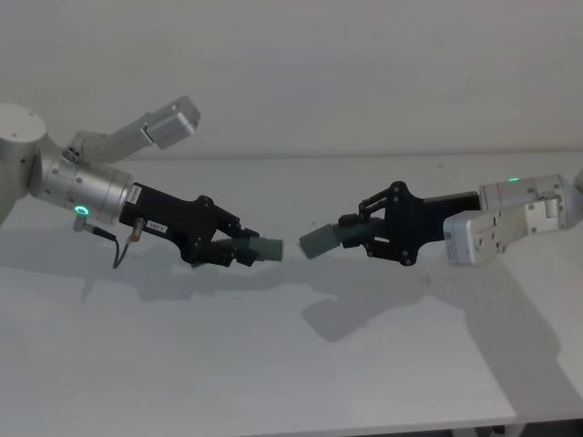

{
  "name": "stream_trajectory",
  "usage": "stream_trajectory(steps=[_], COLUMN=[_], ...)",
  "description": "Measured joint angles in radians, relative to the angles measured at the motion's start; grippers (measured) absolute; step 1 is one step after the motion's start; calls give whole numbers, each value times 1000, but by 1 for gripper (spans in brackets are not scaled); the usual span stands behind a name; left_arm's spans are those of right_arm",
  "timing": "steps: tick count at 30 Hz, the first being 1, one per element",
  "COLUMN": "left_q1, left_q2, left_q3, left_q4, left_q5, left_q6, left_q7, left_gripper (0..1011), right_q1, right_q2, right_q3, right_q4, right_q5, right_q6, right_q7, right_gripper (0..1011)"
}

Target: Use both hands to pick up one end of the pipe from the table, align the ends, and insert them.

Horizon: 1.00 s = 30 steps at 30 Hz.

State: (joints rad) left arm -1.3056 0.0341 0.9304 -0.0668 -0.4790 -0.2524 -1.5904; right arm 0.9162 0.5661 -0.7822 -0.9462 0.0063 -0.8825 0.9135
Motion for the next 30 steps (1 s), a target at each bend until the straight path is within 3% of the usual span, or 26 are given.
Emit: stream_trajectory(steps=[30], left_q1=[0], left_q2=[0], left_q3=[0], left_q4=[0], left_q5=[0], left_q6=[0], left_q7=[0], left_gripper=[323], right_q1=[-24], right_q2=[9], right_q3=[4], right_q4=[-35], right_q5=[62], right_q6=[47], right_q7=[41], right_gripper=[234])
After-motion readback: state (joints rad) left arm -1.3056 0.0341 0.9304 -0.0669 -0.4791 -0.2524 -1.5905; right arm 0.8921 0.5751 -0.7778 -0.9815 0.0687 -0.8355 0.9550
